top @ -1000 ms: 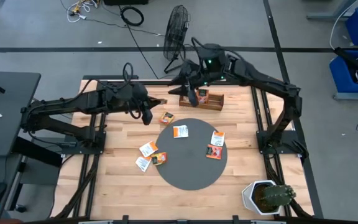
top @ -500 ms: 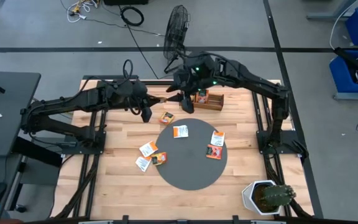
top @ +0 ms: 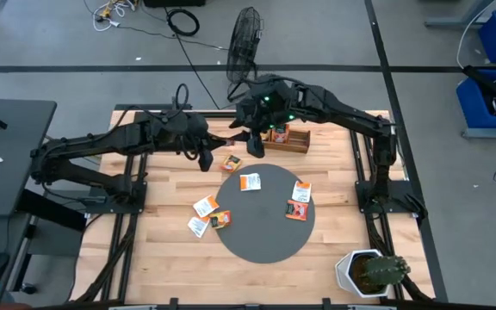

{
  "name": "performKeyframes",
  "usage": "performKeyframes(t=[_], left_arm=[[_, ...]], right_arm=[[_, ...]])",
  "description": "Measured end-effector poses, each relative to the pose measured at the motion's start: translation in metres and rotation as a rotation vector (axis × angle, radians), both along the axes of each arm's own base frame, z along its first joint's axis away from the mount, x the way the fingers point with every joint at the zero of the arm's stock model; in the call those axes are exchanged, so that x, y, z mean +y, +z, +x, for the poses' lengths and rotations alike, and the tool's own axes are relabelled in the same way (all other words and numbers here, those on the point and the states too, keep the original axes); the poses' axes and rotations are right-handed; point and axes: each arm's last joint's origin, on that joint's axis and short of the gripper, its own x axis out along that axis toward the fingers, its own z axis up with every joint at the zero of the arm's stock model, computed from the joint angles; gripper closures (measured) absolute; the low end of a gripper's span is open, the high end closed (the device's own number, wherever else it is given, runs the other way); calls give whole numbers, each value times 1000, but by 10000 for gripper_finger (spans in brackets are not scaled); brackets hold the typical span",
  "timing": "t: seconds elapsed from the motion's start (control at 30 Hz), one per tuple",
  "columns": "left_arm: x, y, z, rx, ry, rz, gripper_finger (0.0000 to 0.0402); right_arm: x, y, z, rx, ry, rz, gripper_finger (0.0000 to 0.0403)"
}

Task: Pick & Place Tea
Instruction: Put the yellow tea bag into the left section of the wooden organizer

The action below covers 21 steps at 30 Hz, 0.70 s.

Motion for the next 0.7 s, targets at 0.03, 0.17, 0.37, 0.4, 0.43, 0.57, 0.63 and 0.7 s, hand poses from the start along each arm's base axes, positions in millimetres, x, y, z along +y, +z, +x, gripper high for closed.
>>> performKeyframes(t=[0.03, 0.17, 0.37, 0.4, 0.43, 0.57, 0.63, 0.7], left_arm=[[0, -2, 2, 2, -8, -10, 385], [0, -8, 11, 20, -11, -27, 383], [1, -15, 16, 50, -12, -36, 382], [1, -14, 18, 39, -12, -33, 383], [1, -14, 18, 40, -12, -34, 383], [2, -17, 19, 52, -12, -36, 380], [2, -16, 20, 46, -13, -34, 379], [2, -16, 20, 44, -12, -34, 380]], right_arm=[[0, -3, 3, 4, 1, 1, 223], [-1, -12, 7, 52, 3, 8, 229], [0, -17, 7, 89, 17, 24, 244], [0, -17, 7, 91, 25, 36, 246], [0, -18, 7, 94, 30, 51, 247], [0, -19, 7, 105, 31, 51, 248], [-1, -22, 9, 115, 11, 40, 248], [-2, -23, 8, 132, -1, 35, 258]])
